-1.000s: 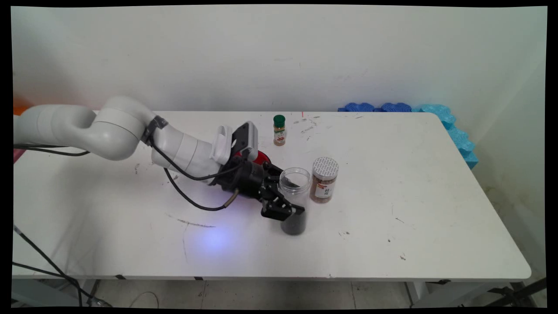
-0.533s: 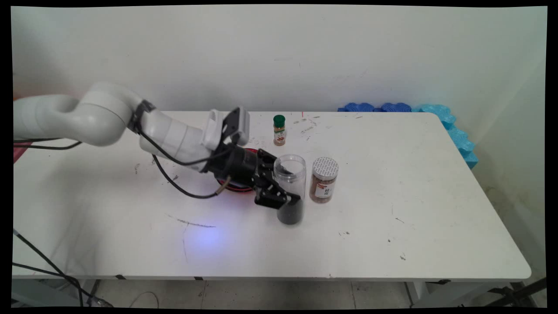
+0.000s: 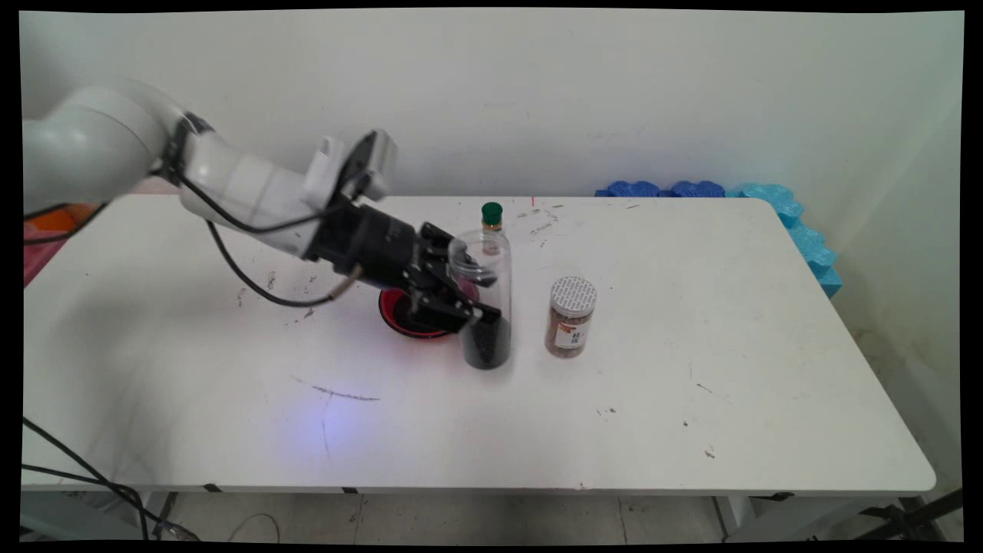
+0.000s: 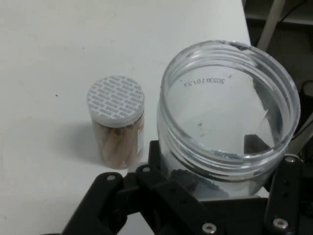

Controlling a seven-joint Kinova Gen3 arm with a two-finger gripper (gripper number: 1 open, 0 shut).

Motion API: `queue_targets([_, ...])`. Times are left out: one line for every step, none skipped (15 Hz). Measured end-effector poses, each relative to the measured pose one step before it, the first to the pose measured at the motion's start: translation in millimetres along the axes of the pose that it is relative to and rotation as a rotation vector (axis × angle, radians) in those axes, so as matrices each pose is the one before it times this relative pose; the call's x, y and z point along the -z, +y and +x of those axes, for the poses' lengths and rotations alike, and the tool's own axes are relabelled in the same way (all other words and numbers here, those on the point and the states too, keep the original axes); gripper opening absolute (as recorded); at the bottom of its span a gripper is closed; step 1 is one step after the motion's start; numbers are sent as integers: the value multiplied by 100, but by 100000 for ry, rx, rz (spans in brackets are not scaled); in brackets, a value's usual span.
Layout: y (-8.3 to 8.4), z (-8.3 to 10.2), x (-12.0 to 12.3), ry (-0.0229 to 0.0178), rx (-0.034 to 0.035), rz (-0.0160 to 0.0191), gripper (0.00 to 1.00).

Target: Pour the black seasoning powder in the red bowl

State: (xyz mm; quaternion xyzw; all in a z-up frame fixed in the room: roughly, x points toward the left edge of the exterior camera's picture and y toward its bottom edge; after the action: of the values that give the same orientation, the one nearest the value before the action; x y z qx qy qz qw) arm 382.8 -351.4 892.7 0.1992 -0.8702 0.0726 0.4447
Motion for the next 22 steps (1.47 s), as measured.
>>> queue_targets([-44,202,569,99,-97,-329,0])
queue_targets([-90,315,1066,101,-176,-636,0])
queue_targets([-85,240,896,139,-54,-684,0])
queue_targets([-133,235,1020,210,64,-888,0])
queue_targets([-104,162,890,268,180,-920,0])
queue_targets([-52,100,557,152,124,-653,0])
queue_targets([-88,128,812,180,33,-984,0])
queue_targets([-44,79,507,104,-17,-622,0])
queue_targets([-35,125,736,227,-153,-1011,0])
queue_targets([-31,79,441,100,-112,-647,0])
queue_targets([-35,154,600,281,-297,-973,0])
queue_targets([-20,103,374,206,-169,-577,0])
queue_targets([-11,173,493,315,-145,-900,0])
queue_targets([-10,102,283,209,-25,-488,0])
queue_targets([1,189,444,441,246,-812,0])
queue_targets([-14,166,323,418,397,-626,0])
queue_targets([-32,204,303,474,598,-639,0])
queue_targets([-58,152,217,296,536,-380,0])
queue_targets([-84,159,226,271,679,-349,0])
queue_targets([-130,113,179,102,914,-198,0])
queue_targets([-136,87,116,56,514,-244,0])
queue_targets([-137,96,109,29,499,-418,0])
